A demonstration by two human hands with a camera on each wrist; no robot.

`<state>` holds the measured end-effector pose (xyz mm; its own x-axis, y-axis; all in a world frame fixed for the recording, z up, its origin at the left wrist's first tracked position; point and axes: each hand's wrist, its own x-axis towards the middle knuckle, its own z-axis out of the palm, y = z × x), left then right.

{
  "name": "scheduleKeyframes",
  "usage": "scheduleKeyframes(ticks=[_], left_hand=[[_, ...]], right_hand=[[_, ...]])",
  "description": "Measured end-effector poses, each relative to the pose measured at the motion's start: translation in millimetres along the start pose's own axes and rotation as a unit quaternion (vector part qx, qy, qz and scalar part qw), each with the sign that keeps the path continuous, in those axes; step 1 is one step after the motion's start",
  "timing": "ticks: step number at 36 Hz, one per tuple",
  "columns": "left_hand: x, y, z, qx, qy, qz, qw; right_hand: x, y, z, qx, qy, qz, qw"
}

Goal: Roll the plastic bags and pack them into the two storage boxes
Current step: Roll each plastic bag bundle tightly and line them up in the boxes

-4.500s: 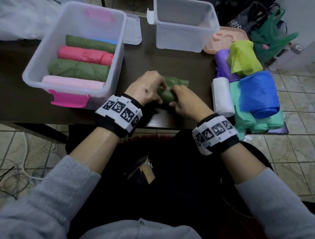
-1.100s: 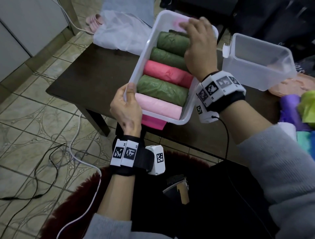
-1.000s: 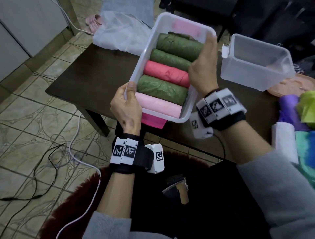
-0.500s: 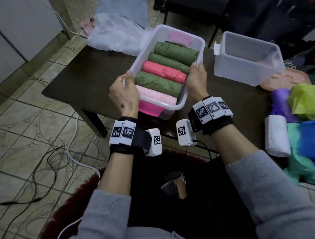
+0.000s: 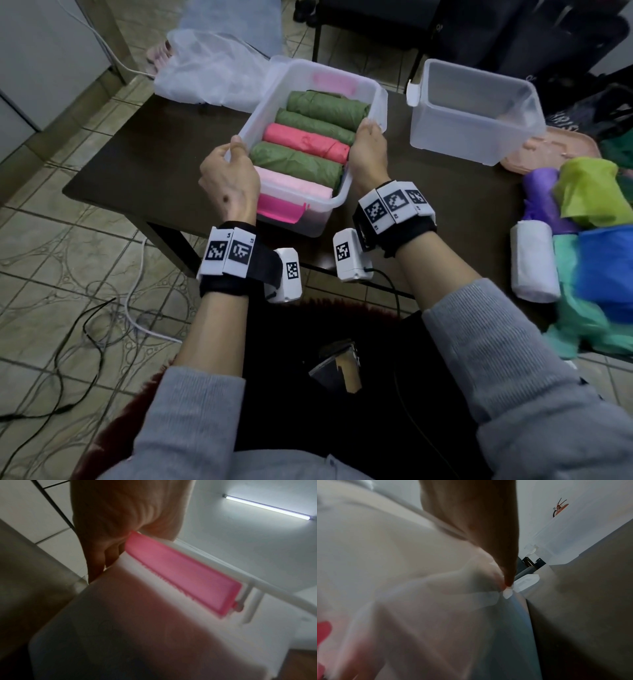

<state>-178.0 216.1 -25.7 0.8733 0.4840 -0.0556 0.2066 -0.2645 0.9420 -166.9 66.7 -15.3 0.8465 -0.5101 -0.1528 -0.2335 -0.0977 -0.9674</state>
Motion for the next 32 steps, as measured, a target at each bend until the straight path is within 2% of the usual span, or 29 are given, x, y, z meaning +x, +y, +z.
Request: scheduleKeyframes(ticks=[5,7,10,13,14,16,19,22,26,29,32], left_hand=[[0.1,3.7,-3.9,0.059,-0.019,0.044,0.997],[-0.3,6.0,-4.0,0.125,-0.008,0.112,0.986],[-10.4,13.2,0.1,0.21,0.03,0.259,0.942],[-46.3,28.1,20.8,0.142,0.039,0.384,0.911],[-61.8,31.5,30.8,0.104,0.015,0.419,0.902],[-93.0,30.6,53.4,0.051,-0.084,0.459,0.883],[-129.8,15.2,84.1,0.108,-0.24,0.443,0.857],[-150.8,-10.9,107.4,0.214,-0.34,0.379,0.834],[-155.1,-41.2,124.5,0.298,-0.374,0.367,0.798],[-147.6,-56.5,129.1,0.359,-0.354,0.381,0.775],[-142.2,-67.6,128.6,0.397,-0.352,0.376,0.76]], right_hand=[[-5.1,15.1,-26.7,-0.03,-0.04,-0.031,0.998],[-4.2,28.0,-48.8,-0.072,-0.028,-0.048,0.996],[-5.8,43.6,-81.1,-0.123,-0.003,-0.07,0.99],[-8.6,56.2,-116.0,-0.189,0.038,-0.099,0.976],[-9.0,60.1,-127.9,-0.217,0.06,-0.111,0.968],[-7.1,70.1,-151.1,-0.266,0.111,-0.122,0.95],[-6.9,82.1,-184.9,-0.342,0.182,-0.092,0.917],[-10.0,92.1,-213.9,-0.386,0.228,-0.031,0.893],[-17.3,100.4,-238.4,-0.436,0.262,0.054,0.86],[-18.0,102.9,-248.5,-0.464,0.234,0.098,0.849],[-14.1,103.5,-253.2,-0.503,0.192,0.107,0.836]])
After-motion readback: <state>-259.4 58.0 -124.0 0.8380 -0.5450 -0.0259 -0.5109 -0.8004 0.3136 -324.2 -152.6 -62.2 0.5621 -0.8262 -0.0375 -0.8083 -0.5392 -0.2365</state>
